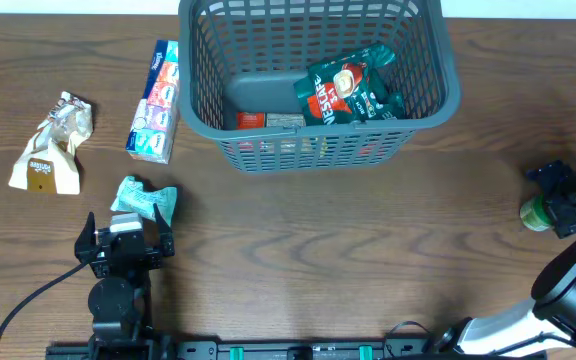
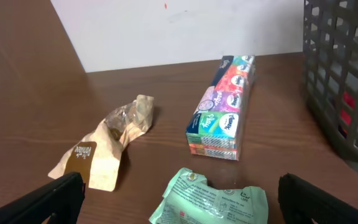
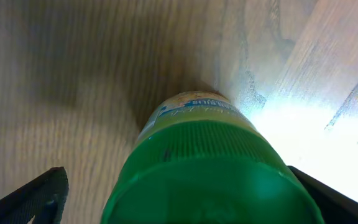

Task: Pack container
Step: 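Lower the right gripper around the green-capped jar and grasp it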

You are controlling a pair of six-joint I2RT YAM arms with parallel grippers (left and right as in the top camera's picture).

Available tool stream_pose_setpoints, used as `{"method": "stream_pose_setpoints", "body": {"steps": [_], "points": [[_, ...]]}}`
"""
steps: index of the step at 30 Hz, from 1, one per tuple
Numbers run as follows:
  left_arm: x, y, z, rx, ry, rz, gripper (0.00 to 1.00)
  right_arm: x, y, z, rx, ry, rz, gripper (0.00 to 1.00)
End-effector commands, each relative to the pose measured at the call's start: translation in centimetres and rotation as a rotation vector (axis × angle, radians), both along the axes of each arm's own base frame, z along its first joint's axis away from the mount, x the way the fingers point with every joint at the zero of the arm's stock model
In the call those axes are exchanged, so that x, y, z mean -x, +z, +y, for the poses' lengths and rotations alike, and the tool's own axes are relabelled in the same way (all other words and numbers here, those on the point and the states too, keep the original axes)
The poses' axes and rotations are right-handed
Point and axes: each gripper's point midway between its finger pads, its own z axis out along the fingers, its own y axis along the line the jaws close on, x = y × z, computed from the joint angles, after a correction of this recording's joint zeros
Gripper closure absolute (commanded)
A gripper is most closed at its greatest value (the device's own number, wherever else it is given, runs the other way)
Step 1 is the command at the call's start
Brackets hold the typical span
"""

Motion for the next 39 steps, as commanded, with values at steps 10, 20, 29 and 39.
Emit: {"method": "stream_pose_setpoints", "body": {"steps": [10, 20, 29, 39], "points": [[0.0, -1.3, -0.1, -0.010, -0.004, 0.033, 0.01, 0.6, -1.6, -0.5, 0.014, -0.020, 0.055, 0.10], [0.0, -1.3, -0.1, -0.010, -0.004, 0.033, 0.01, 1.1, -3.4, -0.4, -0.018, -0.036, 0.093, 0.19], [0.0, -1.3, -0.1, -0.010, -0.004, 0.033, 0.02, 1.1, -3.9, -0.4, -0.023, -0.036, 0.101, 0.29], [0.0, -1.3, -0.1, -0.010, -0.004, 0.033, 0.02, 1.1, -3.9, -0.4, -0.024, -0.036, 0.101, 0.82]]}}
